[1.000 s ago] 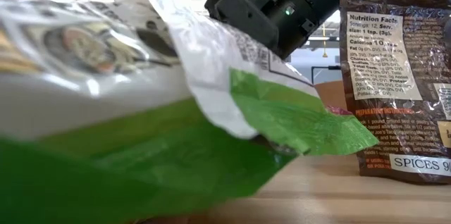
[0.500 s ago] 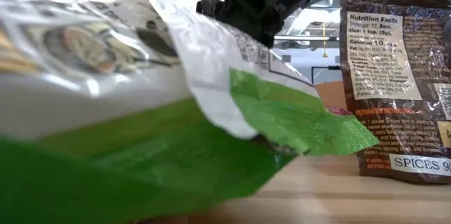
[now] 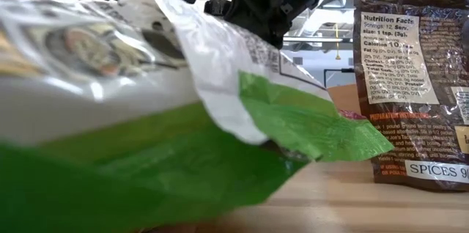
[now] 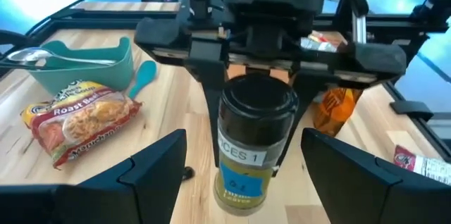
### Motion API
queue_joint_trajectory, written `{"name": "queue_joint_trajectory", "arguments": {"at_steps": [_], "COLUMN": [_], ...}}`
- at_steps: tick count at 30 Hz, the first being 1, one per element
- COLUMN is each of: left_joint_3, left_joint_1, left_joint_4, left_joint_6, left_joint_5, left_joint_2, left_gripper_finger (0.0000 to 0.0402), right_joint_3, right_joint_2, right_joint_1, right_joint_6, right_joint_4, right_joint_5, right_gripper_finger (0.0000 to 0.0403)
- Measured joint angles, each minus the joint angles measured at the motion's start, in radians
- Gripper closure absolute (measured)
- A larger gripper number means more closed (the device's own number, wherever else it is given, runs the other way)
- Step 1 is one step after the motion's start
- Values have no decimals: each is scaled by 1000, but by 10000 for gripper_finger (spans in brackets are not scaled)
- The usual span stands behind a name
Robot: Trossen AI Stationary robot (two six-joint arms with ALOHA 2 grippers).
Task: Pick & Place Food Item
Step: Put the green seasoning bottle into the blue bin
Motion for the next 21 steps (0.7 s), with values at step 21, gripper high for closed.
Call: {"name": "queue_joint_trajectory", "arguments": {"at_steps": [21], "left_joint_3": [0], "left_joint_1": [18], "left_joint_4": [124], "left_joint_6": [15], "left_joint_5": [42], "left_joint_2": [92], "left_gripper_finger": [119], "right_joint_3": [0], "right_joint_2": [1], "right_joint_1": [0], "right_joint_6": [8], "right_joint_4": [1], "right_joint_5": [-21], "right_gripper_finger": [244]}}
